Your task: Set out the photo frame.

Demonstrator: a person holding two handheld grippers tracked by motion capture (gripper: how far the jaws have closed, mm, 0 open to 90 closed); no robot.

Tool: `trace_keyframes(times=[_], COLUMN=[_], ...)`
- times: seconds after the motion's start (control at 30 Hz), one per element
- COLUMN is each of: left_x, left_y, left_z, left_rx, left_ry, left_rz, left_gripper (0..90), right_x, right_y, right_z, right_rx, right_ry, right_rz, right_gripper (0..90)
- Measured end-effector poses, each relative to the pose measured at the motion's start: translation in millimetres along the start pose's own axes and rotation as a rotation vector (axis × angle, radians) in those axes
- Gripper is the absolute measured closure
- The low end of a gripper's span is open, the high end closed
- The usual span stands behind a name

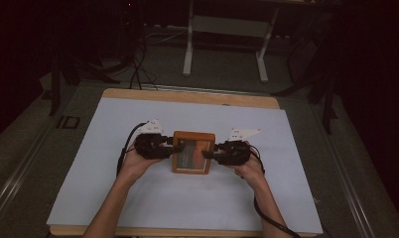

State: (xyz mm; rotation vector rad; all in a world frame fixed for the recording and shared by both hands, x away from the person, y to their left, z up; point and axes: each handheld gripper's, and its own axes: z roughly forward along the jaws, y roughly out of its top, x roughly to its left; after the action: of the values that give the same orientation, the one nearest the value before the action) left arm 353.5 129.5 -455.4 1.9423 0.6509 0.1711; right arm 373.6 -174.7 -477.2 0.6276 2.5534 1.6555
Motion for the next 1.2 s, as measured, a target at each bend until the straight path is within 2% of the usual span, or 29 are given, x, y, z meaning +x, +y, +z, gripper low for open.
trace_keyframes(times=[0.13, 0.43, 0.67, 1.2], left_x=[2.9, 11.9, 17.8, 26.9], left_y=[-3.0, -7.3, -6.6, -6.1], left_z=[-1.5, -0.7, 4.2, 14.1], left_rx=[0.004, -0.007, -0.011, -0.022], left_ry=[-0.002, -0.023, -0.016, 0.002], left_rz=[-0.018, -0.058, -0.092, -0.144], left_gripper=[59.9, 59.7, 58.5, 55.9], right_x=[-1.6, -3.6, -9.7, -20.7], right_y=[-1.7, 0.3, 0.5, -1.6], right_z=[6.1, 9.3, 11.4, 14.7], right_rx=[0.002, 0.003, 0.000, -0.008], right_ry=[0.016, 0.021, 0.022, 0.018], right_rz=[0.023, 0.032, 0.058, 0.106], right_gripper=[63.4, 64.0, 64.0, 63.8])
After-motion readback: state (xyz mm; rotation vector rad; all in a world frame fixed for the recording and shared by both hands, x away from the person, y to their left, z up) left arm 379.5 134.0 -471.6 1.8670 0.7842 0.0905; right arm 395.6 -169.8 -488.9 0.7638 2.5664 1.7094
